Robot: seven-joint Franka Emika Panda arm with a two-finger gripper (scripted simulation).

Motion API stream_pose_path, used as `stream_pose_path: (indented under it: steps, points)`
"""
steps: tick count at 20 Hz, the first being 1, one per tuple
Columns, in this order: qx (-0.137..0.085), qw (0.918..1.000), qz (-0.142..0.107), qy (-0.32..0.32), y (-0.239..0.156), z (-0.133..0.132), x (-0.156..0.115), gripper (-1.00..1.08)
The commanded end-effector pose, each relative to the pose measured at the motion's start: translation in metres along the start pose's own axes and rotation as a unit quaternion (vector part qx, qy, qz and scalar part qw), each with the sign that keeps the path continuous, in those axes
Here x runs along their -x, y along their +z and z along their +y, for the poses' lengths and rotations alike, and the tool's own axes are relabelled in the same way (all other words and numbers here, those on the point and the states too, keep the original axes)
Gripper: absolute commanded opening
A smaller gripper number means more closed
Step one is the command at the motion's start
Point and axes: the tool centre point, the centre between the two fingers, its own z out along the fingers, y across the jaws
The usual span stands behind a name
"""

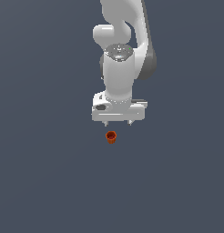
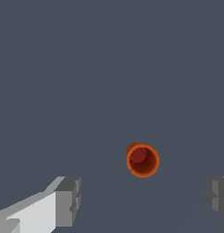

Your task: Pick up the object and move it to a goal position.

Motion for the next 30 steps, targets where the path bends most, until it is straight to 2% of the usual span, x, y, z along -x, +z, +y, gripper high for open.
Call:
stream_pose_path:
  steps: [1,12,21,30]
  points:
    - [0.0,1.0,0.0,0.0,0.0,0.0,0.0,1.0]
    - [0.006,0.9995,-0.011,-0.028,0.001,-0.015,0.007,1.0]
    - [0.006,0.9992,-0.012,-0.037,0.007,-0.012,0.007,1.0]
    - [0.008,0.9954,-0.018,-0.094,0.037,0.002,0.011,1.0]
